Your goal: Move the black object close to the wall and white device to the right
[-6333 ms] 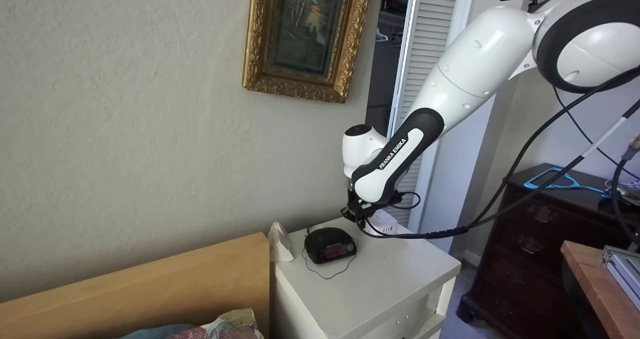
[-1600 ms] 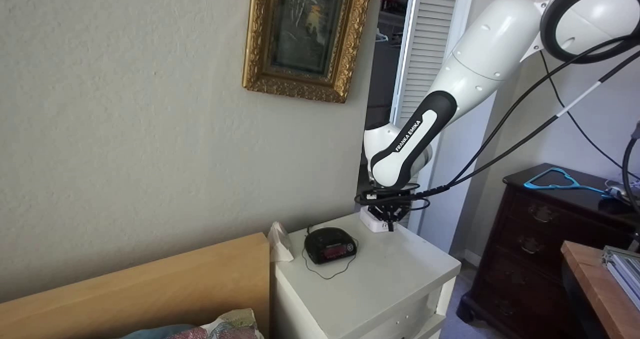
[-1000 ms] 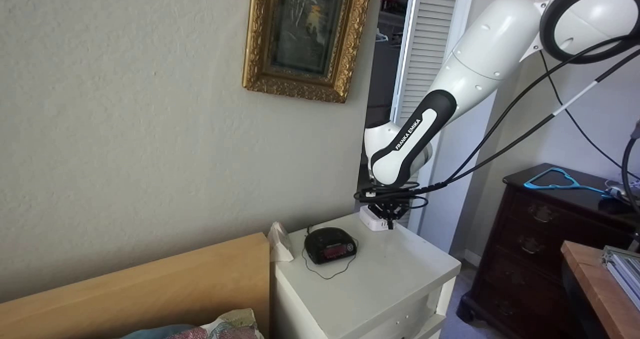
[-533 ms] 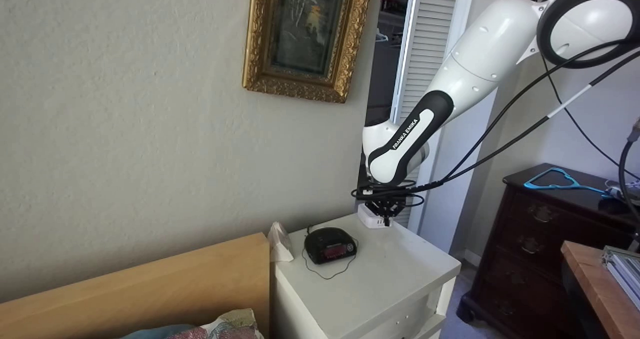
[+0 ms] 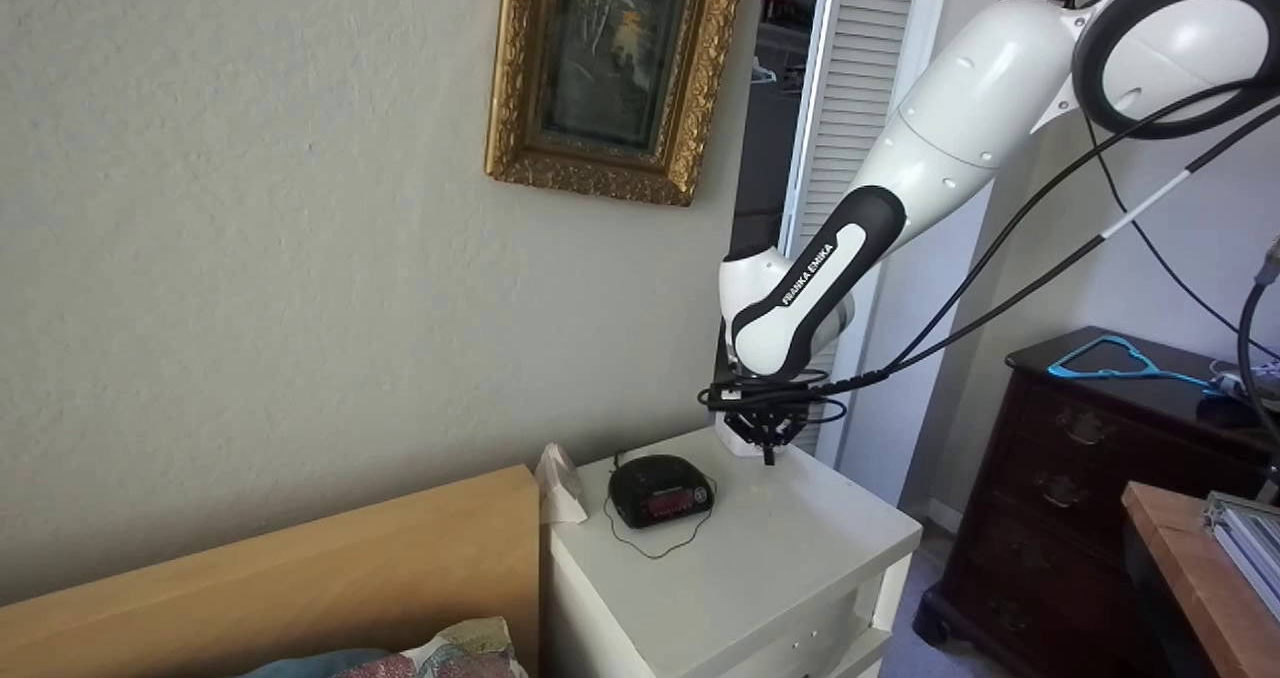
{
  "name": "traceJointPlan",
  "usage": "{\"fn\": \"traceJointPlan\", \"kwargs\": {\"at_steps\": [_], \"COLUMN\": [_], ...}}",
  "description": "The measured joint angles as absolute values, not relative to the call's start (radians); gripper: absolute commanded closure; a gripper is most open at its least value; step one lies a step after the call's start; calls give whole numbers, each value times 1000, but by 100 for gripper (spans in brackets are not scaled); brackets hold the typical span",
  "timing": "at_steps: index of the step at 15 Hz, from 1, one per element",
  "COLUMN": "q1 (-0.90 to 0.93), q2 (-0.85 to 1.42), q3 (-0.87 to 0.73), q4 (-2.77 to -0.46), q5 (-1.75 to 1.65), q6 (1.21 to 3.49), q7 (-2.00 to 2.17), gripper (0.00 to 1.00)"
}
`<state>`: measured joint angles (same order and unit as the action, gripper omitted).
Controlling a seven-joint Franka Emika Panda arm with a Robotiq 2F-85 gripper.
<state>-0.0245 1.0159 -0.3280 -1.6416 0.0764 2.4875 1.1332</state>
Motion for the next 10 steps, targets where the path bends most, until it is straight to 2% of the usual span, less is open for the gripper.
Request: {"fn": "traceJointPlan", "kwargs": {"at_steps": [10], "q1": [-1], "q2": [976], "q3": [-257], "q4": [-1667], "q5": [76], "q6": [2584], "q7": [1091], "gripper": [100]}}
